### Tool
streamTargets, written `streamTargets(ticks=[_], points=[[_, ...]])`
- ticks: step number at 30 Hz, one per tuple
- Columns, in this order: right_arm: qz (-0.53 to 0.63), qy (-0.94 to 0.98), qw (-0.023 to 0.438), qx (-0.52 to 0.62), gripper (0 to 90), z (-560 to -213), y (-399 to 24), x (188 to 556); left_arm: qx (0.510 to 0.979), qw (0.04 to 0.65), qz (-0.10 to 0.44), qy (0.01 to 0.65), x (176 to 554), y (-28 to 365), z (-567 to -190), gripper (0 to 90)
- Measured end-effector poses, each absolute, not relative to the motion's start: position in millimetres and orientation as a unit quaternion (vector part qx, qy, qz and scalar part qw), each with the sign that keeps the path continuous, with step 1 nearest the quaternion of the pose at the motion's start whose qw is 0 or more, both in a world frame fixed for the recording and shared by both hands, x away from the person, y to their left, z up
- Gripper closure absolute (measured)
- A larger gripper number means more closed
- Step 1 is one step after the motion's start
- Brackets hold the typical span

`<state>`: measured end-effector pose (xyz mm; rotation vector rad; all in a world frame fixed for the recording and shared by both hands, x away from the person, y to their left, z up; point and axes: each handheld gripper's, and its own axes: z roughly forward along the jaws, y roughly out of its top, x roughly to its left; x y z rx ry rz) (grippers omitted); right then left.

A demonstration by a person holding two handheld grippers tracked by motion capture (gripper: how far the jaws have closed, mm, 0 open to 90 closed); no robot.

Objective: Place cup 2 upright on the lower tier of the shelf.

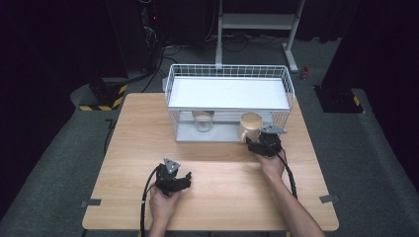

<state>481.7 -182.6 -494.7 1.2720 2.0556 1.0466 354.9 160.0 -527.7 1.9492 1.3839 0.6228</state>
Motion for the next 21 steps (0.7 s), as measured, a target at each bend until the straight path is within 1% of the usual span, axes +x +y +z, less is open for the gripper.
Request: streamTargets(ticks=[6,9,16,20,21], points=[[0.373,0.76,0.247,0.471,32.6,-494,-179,492,0.745,0.329,0.238,0.529,355,160,-528,23.3],[0.377,0.757,0.255,0.469,38.7,-494,-178,494,0.745,0.329,0.238,0.529,355,160,-528,23.3],[0.382,0.75,0.25,0.479,42.7,-497,-178,498,0.745,0.329,0.238,0.529,355,160,-528,23.3],[0.373,0.755,0.248,0.479,43.5,-492,-176,505,0.745,0.329,0.239,0.529,355,160,-528,23.3],[0.374,0.751,0.248,0.483,45.0,-491,-175,506,0.745,0.329,0.239,0.529,355,160,-528,23.3]])
